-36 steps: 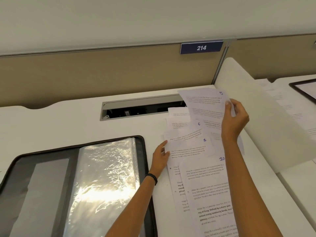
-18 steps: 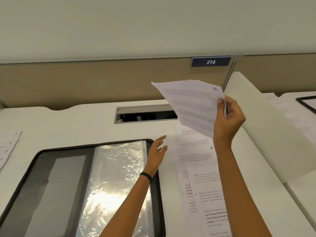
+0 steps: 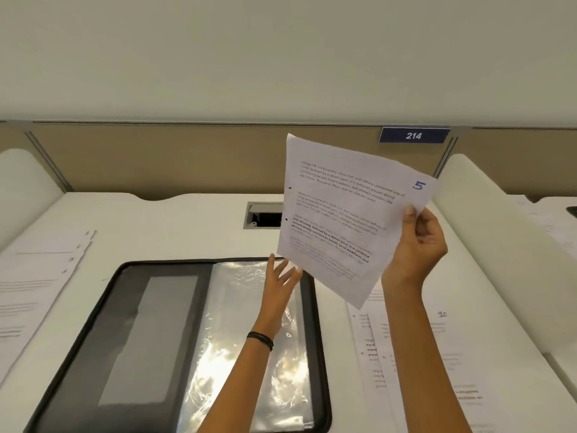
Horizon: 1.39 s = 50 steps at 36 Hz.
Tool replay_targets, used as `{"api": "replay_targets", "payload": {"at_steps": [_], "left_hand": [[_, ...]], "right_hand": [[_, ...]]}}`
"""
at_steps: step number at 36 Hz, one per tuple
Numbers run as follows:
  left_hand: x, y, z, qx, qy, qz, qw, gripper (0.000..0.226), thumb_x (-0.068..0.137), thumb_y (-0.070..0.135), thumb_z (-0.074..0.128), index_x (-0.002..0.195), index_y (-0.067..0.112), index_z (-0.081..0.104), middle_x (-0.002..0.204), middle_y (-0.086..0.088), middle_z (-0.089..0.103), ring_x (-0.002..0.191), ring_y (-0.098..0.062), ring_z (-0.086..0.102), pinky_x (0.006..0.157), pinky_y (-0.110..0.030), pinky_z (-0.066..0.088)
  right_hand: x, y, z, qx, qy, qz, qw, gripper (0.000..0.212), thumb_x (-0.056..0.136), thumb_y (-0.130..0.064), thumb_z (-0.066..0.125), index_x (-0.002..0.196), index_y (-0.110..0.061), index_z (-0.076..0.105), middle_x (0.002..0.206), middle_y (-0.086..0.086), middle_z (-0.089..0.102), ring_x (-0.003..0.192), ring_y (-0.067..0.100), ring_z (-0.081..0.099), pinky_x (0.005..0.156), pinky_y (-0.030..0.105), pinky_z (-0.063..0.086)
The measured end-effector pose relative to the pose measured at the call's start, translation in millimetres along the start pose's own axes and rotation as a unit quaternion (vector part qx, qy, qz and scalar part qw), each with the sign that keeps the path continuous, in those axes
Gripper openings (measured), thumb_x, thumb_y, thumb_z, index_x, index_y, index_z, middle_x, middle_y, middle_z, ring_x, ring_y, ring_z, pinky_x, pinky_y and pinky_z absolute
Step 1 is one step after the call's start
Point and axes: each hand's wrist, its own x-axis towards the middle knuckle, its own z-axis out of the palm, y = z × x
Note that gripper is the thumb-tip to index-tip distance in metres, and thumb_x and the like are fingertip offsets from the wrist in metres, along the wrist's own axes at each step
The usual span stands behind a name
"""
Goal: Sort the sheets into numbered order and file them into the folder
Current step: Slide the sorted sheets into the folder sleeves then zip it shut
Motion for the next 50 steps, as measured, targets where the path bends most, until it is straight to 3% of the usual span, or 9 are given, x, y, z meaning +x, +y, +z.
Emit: {"api": "replay_targets", "payload": {"at_steps": [4, 9, 14, 24, 35, 39, 42, 46, 50], "left_hand": [[-10, -2, -18, -0.031, 0.003, -0.018, 0.999, 0.077, 0.088, 0.026, 0.065, 0.150, 0.023, 0.020, 0.141, 0.003, 0.045, 0.125, -0.014, 0.049, 0.106, -0.034, 0.039], [-23, 1, -45, -0.043, -0.015, -0.018, 0.999, 0.056, 0.089, 0.022, 0.065, 0.138, 0.026, 0.037, 0.118, 0.001, 0.066, 0.102, -0.012, 0.066, 0.080, -0.025, 0.055], [-37, 7, -78, -0.044, 0.029, -0.003, 0.999, 0.037, 0.093, 0.012, 0.059, 0.125, 0.025, 0.046, 0.105, -0.001, 0.071, 0.090, -0.014, 0.070, 0.070, -0.025, 0.056], [-47, 17, -165, -0.072, 0.135, 0.017, 0.988, 0.025, 0.093, -0.001, 0.055, 0.113, 0.013, 0.056, 0.106, -0.005, 0.069, 0.084, -0.010, 0.070, 0.063, -0.023, 0.055], [-71, 11, -276, -0.074, 0.231, 0.016, 0.970, 0.023, 0.092, 0.002, 0.058, 0.113, 0.011, 0.057, 0.105, -0.006, 0.070, 0.090, -0.015, 0.068, 0.068, -0.024, 0.056], [-83, 6, -314, -0.083, 0.275, 0.024, 0.957, 0.021, 0.092, -0.002, 0.055, 0.111, 0.006, 0.057, 0.103, -0.009, 0.069, 0.081, -0.007, 0.070, 0.062, -0.018, 0.054], [-86, 0, -344, -0.081, 0.325, 0.014, 0.942, 0.030, 0.092, -0.005, 0.054, 0.122, -0.002, 0.051, 0.114, -0.014, 0.062, 0.098, -0.025, 0.063, 0.058, -0.013, 0.053], [-93, -12, -383, -0.079, 0.372, 0.013, 0.925, 0.045, 0.091, -0.003, 0.056, 0.133, -0.001, 0.042, 0.124, -0.019, 0.057, 0.107, -0.030, 0.057, 0.061, -0.015, 0.054], [-106, -13, -414, -0.129, 0.401, 0.035, 0.906, 0.030, 0.092, -0.004, 0.055, 0.118, 0.008, 0.050, 0.104, -0.010, 0.062, 0.099, -0.025, 0.058, 0.061, -0.016, 0.055]], "right_hand": [[-13, 6, 7, 0.028, 0.015, 0.034, 0.999, 0.006, 0.092, -0.011, 0.059, 0.095, -0.011, 0.065, 0.090, -0.007, 0.072, 0.085, 0.006, 0.067, 0.071, 0.017, 0.052], [-36, 13, 21, 0.047, 0.028, 0.070, 0.996, 0.018, 0.093, -0.008, 0.057, 0.107, 0.000, 0.063, 0.095, -0.003, 0.071, 0.091, 0.008, 0.067, 0.077, 0.018, 0.051], [-60, 23, 38, 0.062, 0.023, 0.109, 0.992, 0.010, 0.094, -0.008, 0.056, 0.095, -0.014, 0.064, 0.085, -0.012, 0.072, 0.085, 0.004, 0.068, 0.071, 0.016, 0.051], [-116, 59, 78, 0.016, -0.017, 0.174, 0.984, 0.013, 0.095, -0.009, 0.054, 0.102, -0.015, 0.063, 0.091, -0.011, 0.070, 0.082, 0.004, 0.067, 0.066, 0.016, 0.052], [-188, 115, 112, -0.108, -0.144, 0.216, 0.960, 0.026, 0.098, -0.017, 0.048, 0.122, -0.011, 0.058, 0.107, -0.001, 0.066, 0.097, 0.012, 0.065, 0.081, 0.021, 0.054], [-218, 145, 112, -0.161, -0.200, 0.224, 0.940, 0.024, 0.101, -0.016, 0.042, 0.115, -0.011, 0.060, 0.107, 0.003, 0.065, 0.102, 0.016, 0.063, 0.089, 0.027, 0.050], [-240, 169, 104, -0.228, -0.259, 0.197, 0.918, 0.022, 0.100, -0.014, 0.041, 0.106, -0.015, 0.062, 0.104, 0.002, 0.066, 0.103, 0.017, 0.062, 0.095, 0.031, 0.047], [-267, 198, 85, -0.321, -0.375, 0.143, 0.858, 0.024, 0.099, -0.013, 0.044, 0.115, -0.009, 0.062, 0.115, 0.006, 0.064, 0.111, 0.022, 0.058, 0.095, 0.026, 0.043], [-289, 227, 68, -0.376, -0.460, 0.109, 0.797, 0.030, 0.098, -0.017, 0.047, 0.126, -0.011, 0.058, 0.130, 0.008, 0.058, 0.122, 0.023, 0.052, 0.107, 0.037, 0.039]]}}
